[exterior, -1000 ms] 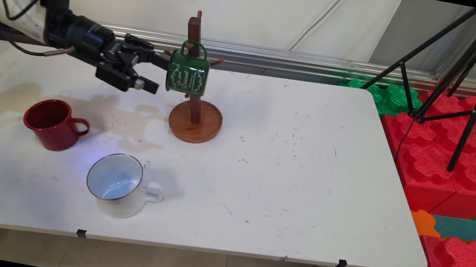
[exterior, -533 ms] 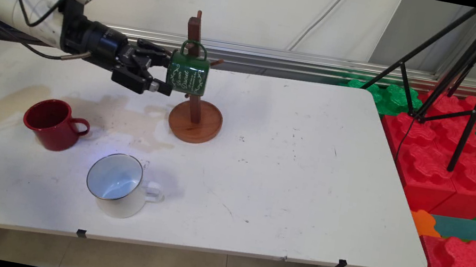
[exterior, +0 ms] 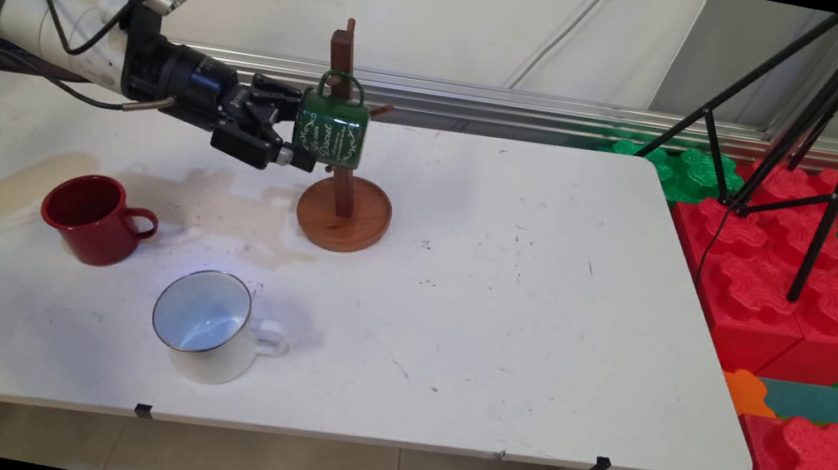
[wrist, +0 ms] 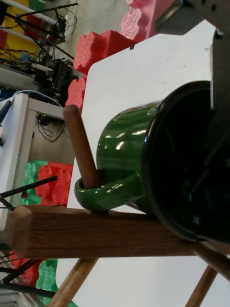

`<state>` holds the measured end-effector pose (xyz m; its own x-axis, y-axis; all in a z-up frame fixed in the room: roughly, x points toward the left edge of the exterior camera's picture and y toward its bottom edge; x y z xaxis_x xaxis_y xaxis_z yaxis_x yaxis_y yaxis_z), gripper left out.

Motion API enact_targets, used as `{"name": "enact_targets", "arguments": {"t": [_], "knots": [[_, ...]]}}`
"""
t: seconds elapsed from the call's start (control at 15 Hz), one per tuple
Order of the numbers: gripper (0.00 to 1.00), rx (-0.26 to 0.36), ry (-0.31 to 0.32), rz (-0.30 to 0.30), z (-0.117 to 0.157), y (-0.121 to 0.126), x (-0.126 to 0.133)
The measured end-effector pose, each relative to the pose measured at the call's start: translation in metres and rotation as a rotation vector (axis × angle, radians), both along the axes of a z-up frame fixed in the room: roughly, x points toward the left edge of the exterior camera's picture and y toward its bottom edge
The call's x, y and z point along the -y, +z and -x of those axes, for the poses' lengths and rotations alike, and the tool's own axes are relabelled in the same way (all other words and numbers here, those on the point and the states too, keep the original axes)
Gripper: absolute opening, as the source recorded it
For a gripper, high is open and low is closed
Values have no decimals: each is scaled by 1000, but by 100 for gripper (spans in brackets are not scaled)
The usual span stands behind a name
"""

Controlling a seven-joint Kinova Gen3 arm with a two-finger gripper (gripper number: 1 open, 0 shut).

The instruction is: Pick up the green mug from the rack

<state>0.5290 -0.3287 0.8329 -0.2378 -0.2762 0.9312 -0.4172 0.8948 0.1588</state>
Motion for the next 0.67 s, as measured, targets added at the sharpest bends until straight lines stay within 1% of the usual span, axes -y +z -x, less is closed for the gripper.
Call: {"name": "enact_targets", "arguments": {"t": [0.33,0.4,0.67], "knots": [[100,-9,0,-3,2,-2,0],[0,-10,1,-2,2,-2,0],[0,-16,3,-2,1,-1,0]]}}
